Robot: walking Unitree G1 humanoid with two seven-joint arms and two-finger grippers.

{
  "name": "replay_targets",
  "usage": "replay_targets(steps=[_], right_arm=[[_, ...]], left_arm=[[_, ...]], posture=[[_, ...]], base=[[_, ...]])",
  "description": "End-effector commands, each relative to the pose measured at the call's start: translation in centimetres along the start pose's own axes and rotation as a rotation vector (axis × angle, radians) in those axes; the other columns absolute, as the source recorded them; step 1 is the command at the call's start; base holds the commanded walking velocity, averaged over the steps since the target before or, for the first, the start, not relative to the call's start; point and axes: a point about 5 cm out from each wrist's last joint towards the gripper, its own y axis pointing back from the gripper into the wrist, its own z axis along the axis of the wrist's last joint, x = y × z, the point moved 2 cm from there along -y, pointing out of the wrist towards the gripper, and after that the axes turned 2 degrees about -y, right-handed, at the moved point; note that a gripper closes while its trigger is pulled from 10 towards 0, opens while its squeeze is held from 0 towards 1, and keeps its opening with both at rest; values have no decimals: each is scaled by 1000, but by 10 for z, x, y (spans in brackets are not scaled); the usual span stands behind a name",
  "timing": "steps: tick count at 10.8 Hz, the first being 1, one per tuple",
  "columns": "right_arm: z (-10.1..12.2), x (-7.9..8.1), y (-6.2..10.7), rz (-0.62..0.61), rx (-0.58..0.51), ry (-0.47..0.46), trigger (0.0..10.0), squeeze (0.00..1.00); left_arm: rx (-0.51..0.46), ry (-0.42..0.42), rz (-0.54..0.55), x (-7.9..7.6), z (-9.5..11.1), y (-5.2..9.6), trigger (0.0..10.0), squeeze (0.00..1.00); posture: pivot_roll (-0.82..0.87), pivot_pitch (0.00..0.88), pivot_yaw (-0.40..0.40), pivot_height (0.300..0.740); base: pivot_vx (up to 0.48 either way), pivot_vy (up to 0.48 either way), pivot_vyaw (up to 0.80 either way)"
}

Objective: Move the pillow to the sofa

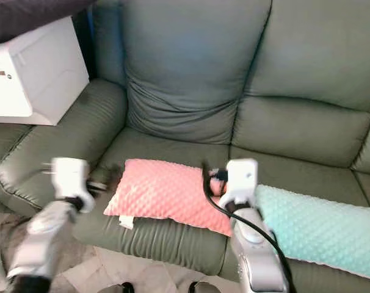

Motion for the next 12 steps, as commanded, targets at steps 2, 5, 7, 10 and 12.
replay_targets(steps=[2,5,7,10,12], right_arm=[[-14,3,-4,57,129,-71,10000,992],[-40,3,-4,32,343,-201,10000,941],[-54,10,3,48,415,-219,10000,894],[-41,17,11,72,249,-160,10000,553],[-61,6,26,37,311,-121,10000,525]], left_arm=[[113,-16,-65,-9,-16,-11,10000,0],[177,-50,-62,-4,-20,-21,10000,0],[217,-60,-38,6,-30,-14,10000,0],[65,-94,-12,10,-38,17,10000,0],[63,-80,30,19,-52,41,10000,0]], posture=[[-146,112,8,740],[-146,156,18,740],[-132,189,28,740],[-126,220,32,740],[-116,222,26,740]], base=[[0,0,0],[0,0,0],[0,0,0],[0,0,0],[0,0,0]])
